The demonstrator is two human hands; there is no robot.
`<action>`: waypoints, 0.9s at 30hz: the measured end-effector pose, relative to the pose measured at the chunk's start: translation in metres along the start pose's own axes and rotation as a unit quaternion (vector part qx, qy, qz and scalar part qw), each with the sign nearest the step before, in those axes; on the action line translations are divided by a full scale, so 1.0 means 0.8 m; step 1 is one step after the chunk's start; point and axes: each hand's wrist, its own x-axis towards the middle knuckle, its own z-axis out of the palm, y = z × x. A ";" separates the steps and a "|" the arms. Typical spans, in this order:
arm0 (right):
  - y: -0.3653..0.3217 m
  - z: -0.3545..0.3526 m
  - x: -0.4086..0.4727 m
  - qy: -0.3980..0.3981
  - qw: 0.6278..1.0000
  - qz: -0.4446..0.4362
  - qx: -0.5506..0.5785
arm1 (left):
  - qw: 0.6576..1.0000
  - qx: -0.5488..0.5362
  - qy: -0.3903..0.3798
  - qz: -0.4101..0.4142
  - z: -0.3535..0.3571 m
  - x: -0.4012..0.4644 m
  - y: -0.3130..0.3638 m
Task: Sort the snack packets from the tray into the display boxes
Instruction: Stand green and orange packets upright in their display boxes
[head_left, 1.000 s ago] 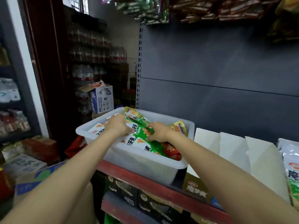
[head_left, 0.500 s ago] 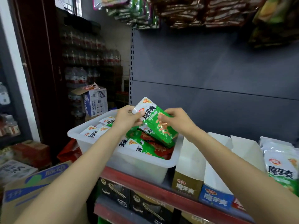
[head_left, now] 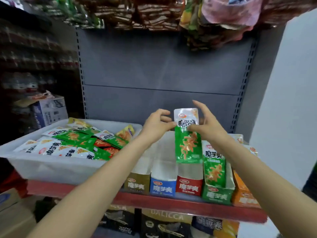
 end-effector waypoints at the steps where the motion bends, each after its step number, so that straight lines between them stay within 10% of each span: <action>1: 0.007 -0.016 -0.005 0.028 0.999 -0.005 -0.019 | 0.998 0.053 -0.014 0.016 0.015 0.000 0.001; 8: 0.026 -0.086 -0.026 0.094 0.977 -0.032 -0.190 | 0.901 0.423 -0.092 0.022 0.074 -0.002 -0.015; 19: 0.040 -0.087 -0.035 0.055 0.952 -0.029 -0.300 | 0.907 0.400 -0.132 0.010 0.084 -0.011 -0.020; 27: 0.056 -0.079 -0.036 -0.011 0.850 -0.006 -0.526 | 0.900 0.420 -0.116 0.017 0.086 -0.014 -0.023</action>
